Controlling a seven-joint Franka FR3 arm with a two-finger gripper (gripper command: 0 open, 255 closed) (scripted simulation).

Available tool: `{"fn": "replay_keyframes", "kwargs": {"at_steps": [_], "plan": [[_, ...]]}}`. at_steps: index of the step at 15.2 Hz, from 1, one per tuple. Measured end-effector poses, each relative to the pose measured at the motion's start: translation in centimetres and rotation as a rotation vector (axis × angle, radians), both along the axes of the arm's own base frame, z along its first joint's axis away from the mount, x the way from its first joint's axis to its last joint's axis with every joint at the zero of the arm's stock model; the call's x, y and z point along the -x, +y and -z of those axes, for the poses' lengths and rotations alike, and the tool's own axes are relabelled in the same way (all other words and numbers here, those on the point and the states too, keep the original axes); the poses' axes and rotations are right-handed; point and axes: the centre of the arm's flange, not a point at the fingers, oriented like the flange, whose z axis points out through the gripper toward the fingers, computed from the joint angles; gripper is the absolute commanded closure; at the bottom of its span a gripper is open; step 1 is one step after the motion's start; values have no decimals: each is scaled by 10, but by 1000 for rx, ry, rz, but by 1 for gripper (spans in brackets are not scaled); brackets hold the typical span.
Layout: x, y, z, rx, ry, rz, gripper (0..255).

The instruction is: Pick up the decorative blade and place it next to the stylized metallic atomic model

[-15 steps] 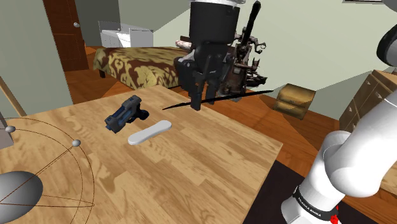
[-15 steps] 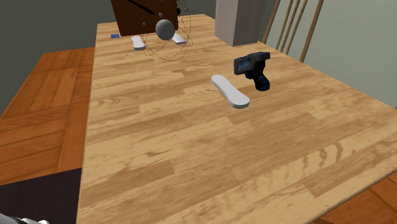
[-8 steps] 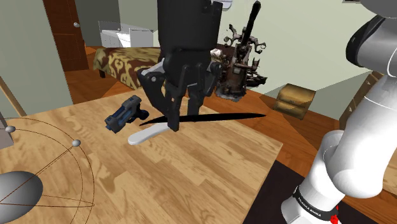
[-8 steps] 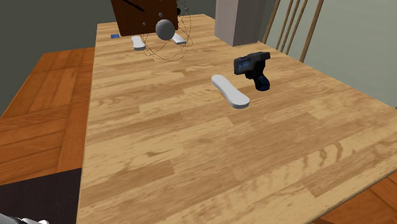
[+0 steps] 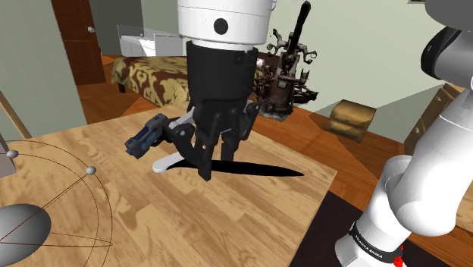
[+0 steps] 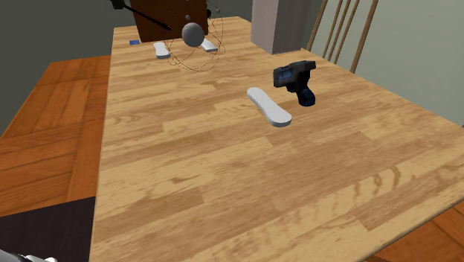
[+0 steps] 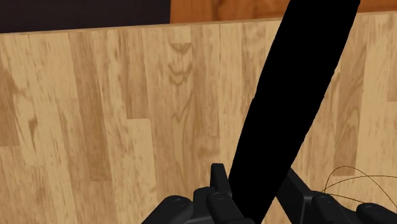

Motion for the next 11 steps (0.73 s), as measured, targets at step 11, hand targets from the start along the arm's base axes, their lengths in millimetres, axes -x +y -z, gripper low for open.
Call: {"fn": "replay_keyframes", "kwargs": {"at_steps": [11], "plan": [[-2, 0, 58, 0, 0, 0, 255]]}}
